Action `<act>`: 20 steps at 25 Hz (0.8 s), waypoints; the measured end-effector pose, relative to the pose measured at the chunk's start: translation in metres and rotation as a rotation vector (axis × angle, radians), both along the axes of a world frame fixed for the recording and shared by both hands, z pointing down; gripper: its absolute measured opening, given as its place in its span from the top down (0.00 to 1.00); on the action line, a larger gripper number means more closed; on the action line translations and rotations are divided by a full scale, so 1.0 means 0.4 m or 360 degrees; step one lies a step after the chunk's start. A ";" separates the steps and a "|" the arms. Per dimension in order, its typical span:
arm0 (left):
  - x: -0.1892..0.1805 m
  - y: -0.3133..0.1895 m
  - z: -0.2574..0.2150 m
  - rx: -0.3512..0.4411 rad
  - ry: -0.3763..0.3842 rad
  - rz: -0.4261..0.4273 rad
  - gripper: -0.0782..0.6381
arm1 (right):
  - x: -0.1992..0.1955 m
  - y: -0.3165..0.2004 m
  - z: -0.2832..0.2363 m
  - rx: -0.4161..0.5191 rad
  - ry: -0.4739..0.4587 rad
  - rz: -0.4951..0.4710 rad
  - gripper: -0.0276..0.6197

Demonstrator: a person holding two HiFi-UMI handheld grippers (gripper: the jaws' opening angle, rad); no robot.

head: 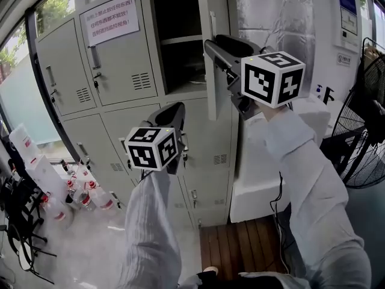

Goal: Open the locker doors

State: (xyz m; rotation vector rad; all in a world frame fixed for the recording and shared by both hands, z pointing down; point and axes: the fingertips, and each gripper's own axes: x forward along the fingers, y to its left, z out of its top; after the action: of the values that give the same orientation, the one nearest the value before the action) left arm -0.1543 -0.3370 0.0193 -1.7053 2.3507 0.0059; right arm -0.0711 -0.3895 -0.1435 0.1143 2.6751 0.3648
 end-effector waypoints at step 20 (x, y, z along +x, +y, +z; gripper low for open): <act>0.118 -0.067 0.023 -0.0022 -0.0008 0.0059 0.88 | 0.223 -0.194 0.014 -0.0169 -0.0008 0.0182 0.85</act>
State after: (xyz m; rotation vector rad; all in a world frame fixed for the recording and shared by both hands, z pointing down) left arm -0.1073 -0.3639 0.0286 -1.7530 2.3206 -0.0084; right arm 0.0182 -0.4670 -0.1381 -0.0721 2.6963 0.2571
